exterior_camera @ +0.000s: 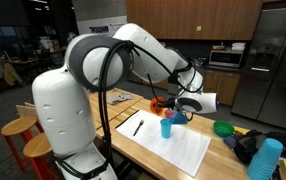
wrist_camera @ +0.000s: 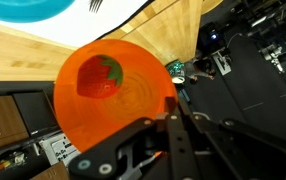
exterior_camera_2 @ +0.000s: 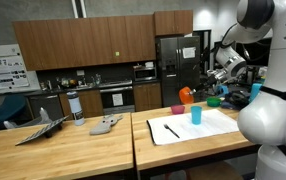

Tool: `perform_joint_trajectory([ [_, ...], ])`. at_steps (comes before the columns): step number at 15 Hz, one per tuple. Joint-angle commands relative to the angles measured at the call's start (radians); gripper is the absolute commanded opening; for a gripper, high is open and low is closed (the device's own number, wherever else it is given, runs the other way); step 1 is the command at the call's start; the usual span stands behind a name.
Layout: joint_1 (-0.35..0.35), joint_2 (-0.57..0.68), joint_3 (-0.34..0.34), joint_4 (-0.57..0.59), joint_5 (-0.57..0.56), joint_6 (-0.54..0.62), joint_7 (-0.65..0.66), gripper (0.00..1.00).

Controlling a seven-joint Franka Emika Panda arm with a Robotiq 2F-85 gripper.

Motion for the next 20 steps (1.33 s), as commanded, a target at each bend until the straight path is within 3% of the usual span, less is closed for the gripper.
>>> perform_joint_trajectory([
  [1, -0.014, 0.011, 0.007, 0.018, 0.022, -0.034, -0.02, 0.01],
  [20, -0.044, -0.02, -0.01, -0.048, 0.005, -0.027, -0.019, 0.01],
])
